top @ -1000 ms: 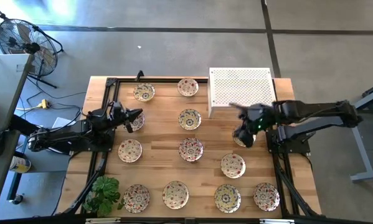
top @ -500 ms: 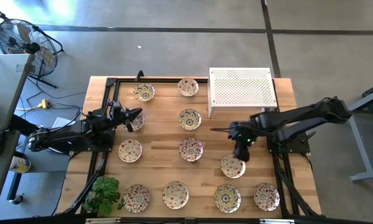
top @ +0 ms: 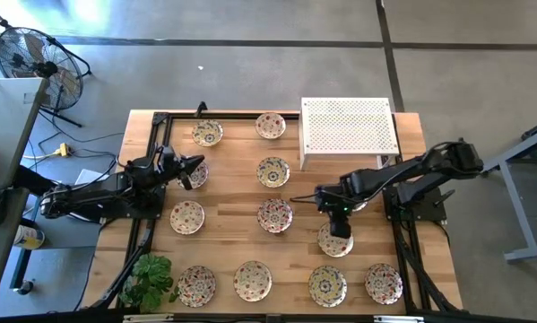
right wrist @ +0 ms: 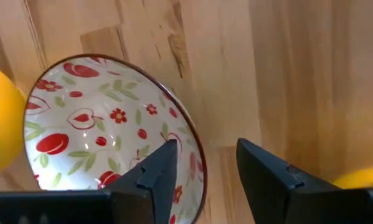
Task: Pick & Place Mini bowls
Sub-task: Put the green patterned bowl on the shelf
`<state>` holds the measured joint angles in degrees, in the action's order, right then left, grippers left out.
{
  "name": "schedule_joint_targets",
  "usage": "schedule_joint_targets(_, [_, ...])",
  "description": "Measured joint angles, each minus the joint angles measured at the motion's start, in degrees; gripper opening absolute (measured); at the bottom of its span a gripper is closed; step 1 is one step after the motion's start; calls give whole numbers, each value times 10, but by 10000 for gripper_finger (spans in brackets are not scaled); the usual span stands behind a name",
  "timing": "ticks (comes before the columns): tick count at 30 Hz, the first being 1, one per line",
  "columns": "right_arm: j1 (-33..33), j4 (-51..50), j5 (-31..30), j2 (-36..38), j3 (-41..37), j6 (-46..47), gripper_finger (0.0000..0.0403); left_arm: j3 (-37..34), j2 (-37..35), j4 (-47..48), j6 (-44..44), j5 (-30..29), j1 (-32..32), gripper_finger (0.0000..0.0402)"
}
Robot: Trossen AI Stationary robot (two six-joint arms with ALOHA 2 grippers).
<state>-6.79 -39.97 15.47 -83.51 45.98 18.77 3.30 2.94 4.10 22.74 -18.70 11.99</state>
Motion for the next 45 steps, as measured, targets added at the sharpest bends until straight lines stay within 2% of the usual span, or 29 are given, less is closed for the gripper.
schedule_joint_targets(6, [-7, 22, 18, -34, 0, -11, 107, -1, 0, 0, 0, 0, 0, 0])
schedule_joint_targets(13, [-7, 19, 26, -36, 0, 0, 11, -1, 0, -3, 0, -1, 0, 0])
schedule_joint_targets(17, [-4, 30, 57, -19, 0, 26, 17, -1, 0, -4, -1, -1, 0, 0])
schedule_joint_targets(20, [-3, 36, 75, 13, 0, 45, 8, -1, 0, -4, -1, -1, 0, 0])
schedule_joint_targets(24, [9, 19, 79, 84, 3, 109, 12, -1, 0, -4, -2, -2, 0, 0])
schedule_joint_targets(28, [36, 2, 54, 171, 49, 163, 6, -1, 0, -5, 0, -3, 0, 0])
schedule_joint_targets(32, [93, -32, -30, 218, 139, 176, 8, -1, 0, -5, 0, -4, 0, 0])
schedule_joint_targets(36, [183, -110, -93, 193, 267, 170, 11, -1, 0, -5, -1, -5, 0, 0])
schedule_joint_targets(40, [296, -184, -107, 123, 392, 125, 9, -2, 0, -5, -2, -5, 0, 0])
schedule_joint_targets(45, [439, -263, -74, 17, 501, 88, 10, -2, 0, -5, -2, -4, 0, 0])
